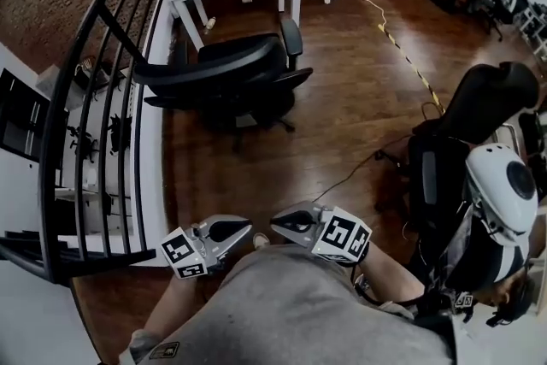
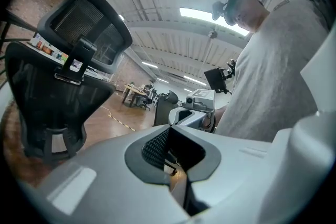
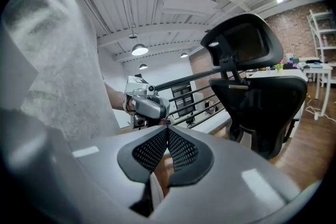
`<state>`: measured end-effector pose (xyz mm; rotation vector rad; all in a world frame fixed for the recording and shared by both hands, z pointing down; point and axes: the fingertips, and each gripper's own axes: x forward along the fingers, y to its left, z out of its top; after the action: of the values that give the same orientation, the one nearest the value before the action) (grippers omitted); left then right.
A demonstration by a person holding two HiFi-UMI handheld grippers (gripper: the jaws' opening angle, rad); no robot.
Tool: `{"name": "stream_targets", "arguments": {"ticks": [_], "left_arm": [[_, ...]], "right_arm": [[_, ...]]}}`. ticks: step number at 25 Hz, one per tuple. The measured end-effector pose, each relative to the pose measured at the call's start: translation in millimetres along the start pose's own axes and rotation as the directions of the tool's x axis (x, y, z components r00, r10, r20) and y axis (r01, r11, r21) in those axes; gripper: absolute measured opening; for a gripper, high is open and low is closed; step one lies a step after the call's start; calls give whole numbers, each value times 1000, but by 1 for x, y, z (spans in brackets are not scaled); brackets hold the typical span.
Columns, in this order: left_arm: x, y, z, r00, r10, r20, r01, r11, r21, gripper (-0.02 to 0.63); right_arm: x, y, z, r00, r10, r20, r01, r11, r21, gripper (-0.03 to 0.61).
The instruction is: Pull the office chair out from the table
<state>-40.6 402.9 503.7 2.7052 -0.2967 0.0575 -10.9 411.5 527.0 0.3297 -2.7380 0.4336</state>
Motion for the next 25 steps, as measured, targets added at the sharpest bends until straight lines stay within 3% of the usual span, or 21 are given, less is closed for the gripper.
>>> {"name": "stream_targets", "arguments": {"ticks": [14,25], "left_arm": [[7,-12,-21,997,-68,-27,67,997,-47,0],[17,-9,-15,997,-77,-9,77,996,-38,0]], "right_arm": [[10,12,-15,1000,-12,18,10,997,83,6],[5,0,-7,999,-36,21,34,997,62,6]]}}
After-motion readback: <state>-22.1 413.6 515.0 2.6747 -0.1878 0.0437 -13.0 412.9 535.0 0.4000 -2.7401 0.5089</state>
